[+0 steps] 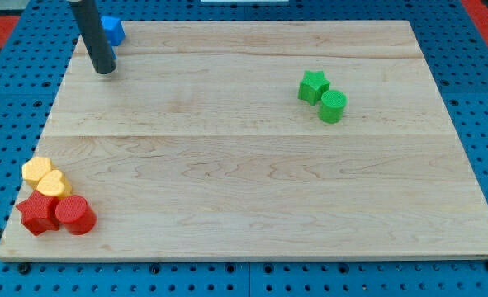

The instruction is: Slide the green circle towards the blue triangle

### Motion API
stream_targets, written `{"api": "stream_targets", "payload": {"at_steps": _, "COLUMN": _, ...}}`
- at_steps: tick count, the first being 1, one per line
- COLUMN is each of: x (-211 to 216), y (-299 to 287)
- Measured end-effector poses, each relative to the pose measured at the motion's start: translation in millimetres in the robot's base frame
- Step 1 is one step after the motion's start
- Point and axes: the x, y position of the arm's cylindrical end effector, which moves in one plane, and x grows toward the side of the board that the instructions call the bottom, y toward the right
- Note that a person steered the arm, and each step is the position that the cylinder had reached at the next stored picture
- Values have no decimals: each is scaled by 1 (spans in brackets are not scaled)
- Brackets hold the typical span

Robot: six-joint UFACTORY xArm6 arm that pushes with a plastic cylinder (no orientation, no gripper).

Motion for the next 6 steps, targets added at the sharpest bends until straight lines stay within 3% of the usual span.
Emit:
{"api": "stream_targets", "payload": {"at_steps": 2, "x": -35, "y": -3}}
{"api": "stream_targets", "payload": {"at_steps": 3, "x": -32, "y": -3}}
{"api": "stream_targets", "payload": {"at_steps": 4, "x": 6, "y": 2}}
{"api": "stream_targets", "payload": {"at_steps": 5, "x": 73, "y": 55}}
{"api": "stream_targets", "payload": {"at_steps": 6, "x": 120, "y": 145}}
